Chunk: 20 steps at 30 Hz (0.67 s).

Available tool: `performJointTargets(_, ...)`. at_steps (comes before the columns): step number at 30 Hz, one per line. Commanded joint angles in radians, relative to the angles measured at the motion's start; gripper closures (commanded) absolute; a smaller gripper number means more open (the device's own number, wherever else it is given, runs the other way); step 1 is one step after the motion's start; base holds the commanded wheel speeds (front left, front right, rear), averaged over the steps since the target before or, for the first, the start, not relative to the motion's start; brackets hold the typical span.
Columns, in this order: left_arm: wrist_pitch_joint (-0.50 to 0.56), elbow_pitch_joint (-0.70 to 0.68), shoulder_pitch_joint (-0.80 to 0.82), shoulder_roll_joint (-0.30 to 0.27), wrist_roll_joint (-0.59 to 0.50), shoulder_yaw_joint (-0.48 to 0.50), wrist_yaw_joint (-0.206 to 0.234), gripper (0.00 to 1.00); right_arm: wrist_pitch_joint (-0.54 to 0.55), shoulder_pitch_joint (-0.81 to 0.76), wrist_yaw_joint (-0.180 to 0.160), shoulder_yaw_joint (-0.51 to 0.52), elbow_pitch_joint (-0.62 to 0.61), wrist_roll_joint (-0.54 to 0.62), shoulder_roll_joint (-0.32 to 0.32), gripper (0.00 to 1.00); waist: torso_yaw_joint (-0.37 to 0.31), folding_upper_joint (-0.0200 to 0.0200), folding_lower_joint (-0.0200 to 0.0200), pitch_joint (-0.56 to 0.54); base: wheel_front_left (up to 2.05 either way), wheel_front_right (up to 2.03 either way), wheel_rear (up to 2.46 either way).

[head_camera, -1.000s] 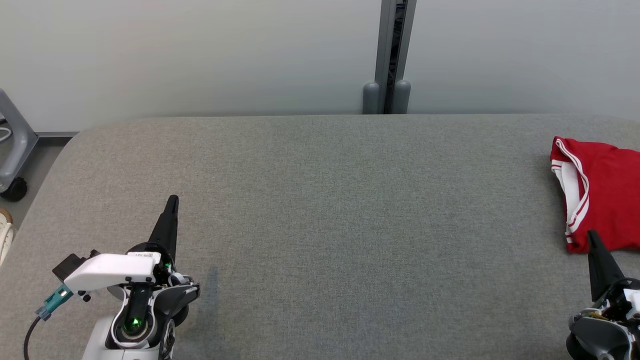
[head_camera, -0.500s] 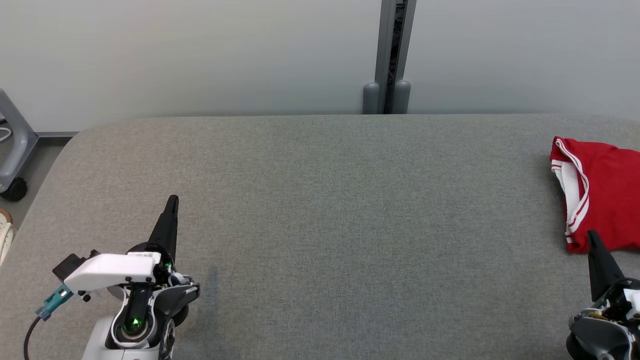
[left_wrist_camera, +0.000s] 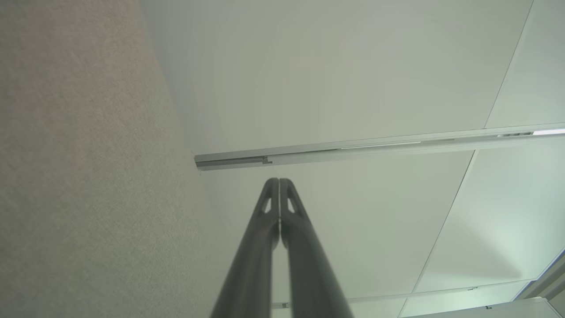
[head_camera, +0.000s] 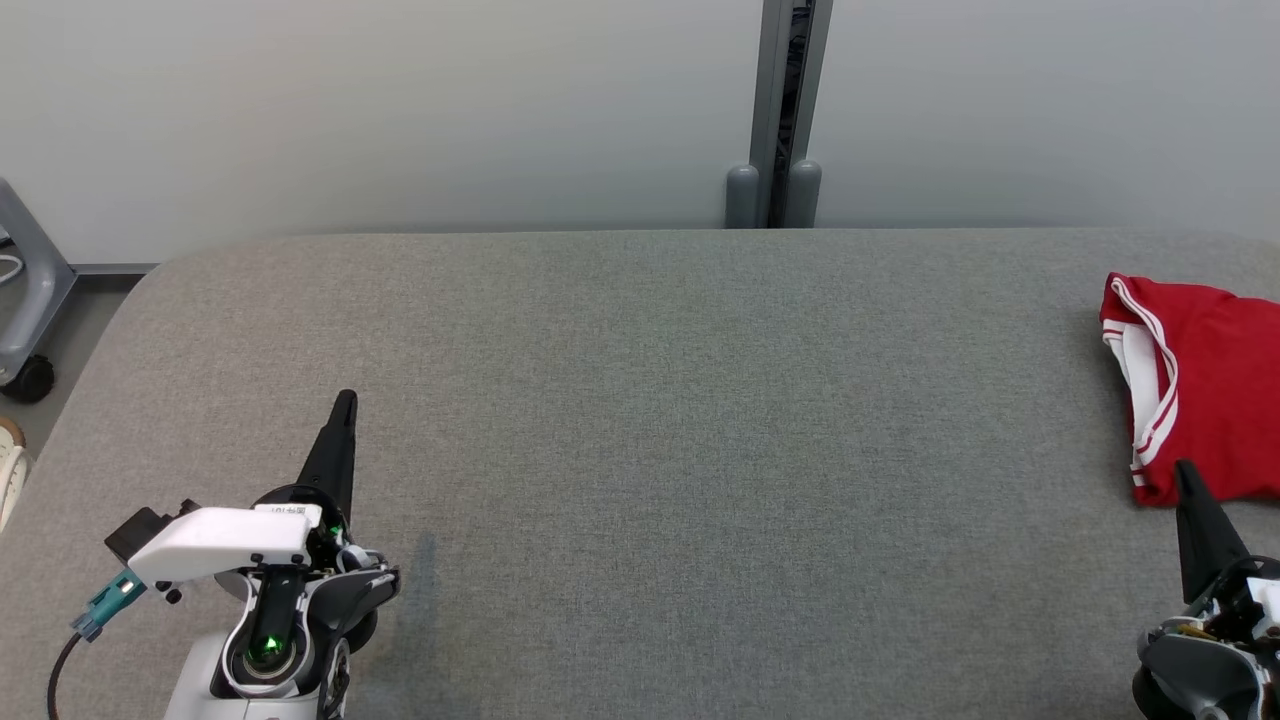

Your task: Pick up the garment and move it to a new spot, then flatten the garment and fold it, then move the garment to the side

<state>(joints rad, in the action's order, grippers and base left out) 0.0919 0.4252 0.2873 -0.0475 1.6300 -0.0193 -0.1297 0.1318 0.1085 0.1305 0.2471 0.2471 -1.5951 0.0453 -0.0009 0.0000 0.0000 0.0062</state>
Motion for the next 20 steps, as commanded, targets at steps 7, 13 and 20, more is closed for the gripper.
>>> performJointTargets(7,0.0,0.0,0.01,-0.005,0.004,0.003,-0.003,1.0,0.002,0.005,0.0,0.001,0.003,-0.006,0.009,1.0,0.0,0.0,0.0,0.0,0.0,0.0,0.0)
performJointTargets(13,0.0,0.0,0.01,-0.005,0.004,0.003,-0.003,1.0,0.002,0.005,0.0,0.001,0.003,-0.006,0.009,1.0,0.0,0.0,0.0,0.0,0.0,0.0,0.0)
performJointTargets(20,0.0,0.0,0.01,-0.005,0.004,0.003,-0.003,1.0,0.002,0.005,0.0,0.001,0.003,-0.006,0.009,1.0,0.0,0.0,0.0,0.0,0.0,0.0,0.0)
